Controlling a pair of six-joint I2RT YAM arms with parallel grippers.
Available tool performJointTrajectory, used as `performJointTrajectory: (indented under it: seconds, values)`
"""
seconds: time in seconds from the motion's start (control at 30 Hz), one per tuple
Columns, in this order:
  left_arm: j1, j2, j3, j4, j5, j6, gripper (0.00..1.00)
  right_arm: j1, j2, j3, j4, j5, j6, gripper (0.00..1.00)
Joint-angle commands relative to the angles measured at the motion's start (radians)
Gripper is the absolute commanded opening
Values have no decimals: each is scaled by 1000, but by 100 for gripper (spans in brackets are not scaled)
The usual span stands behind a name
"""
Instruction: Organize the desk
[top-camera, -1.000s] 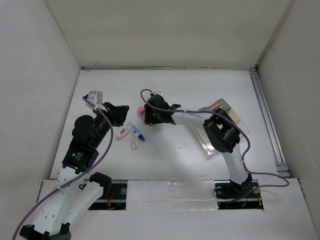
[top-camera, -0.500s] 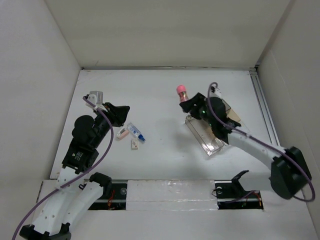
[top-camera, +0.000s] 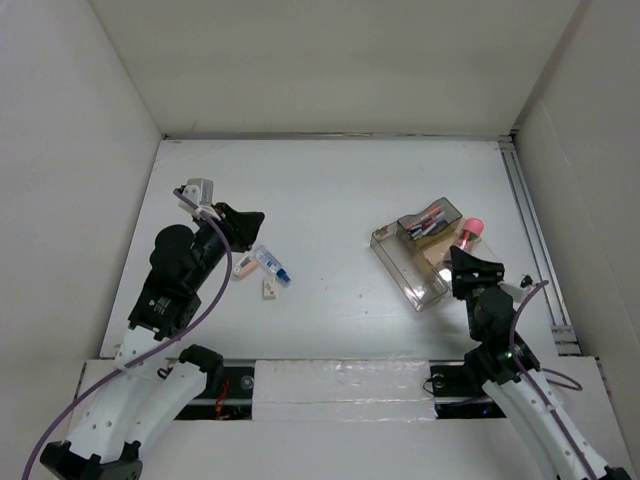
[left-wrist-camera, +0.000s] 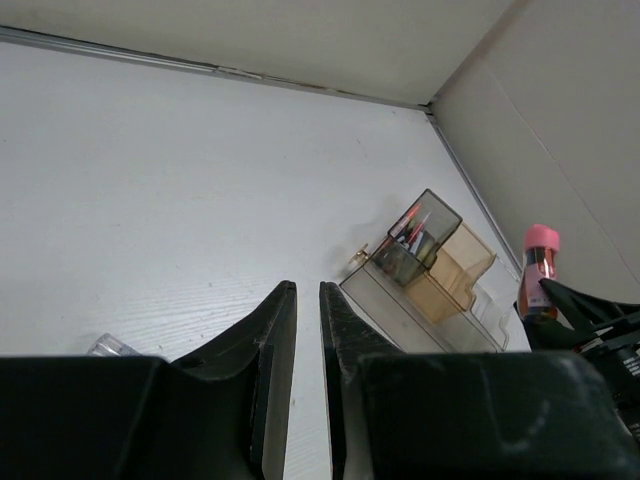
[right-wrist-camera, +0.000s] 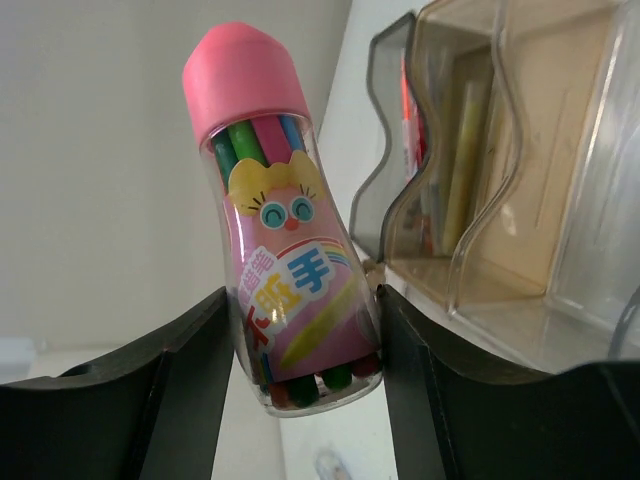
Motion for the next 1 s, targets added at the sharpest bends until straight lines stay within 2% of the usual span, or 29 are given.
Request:
performJointTrajectory:
  seconds: [0.0,0.1,0.13,0.23,0.3,0.47,0.7,0.97]
  values:
    - [5,1,32,55,22,-6,12,-47,16,11,-43,45,54,18]
    - [5,10,37,52,22,-6,12,-77,123,7,53,-24,65,19]
    - [5,7,34,52,23,-6,12,-86,210,13,102,-53,74,20]
    - [5,8,40,52,14,-3,12,-98,353,40,143,-78,103,20]
    - [5,10,38,49,16,-2,12,-98,389,59,171,-79,112,22]
    - [5,7,38,47,16,-2,12,-107,387,37,231,-65,131,35]
    - [5,5,34,47,19,-2,11,-117,352,45,222,-58,114,30]
    - [5,1,32,52,20,-2,12,-127,418,96,253,-68,120,45]
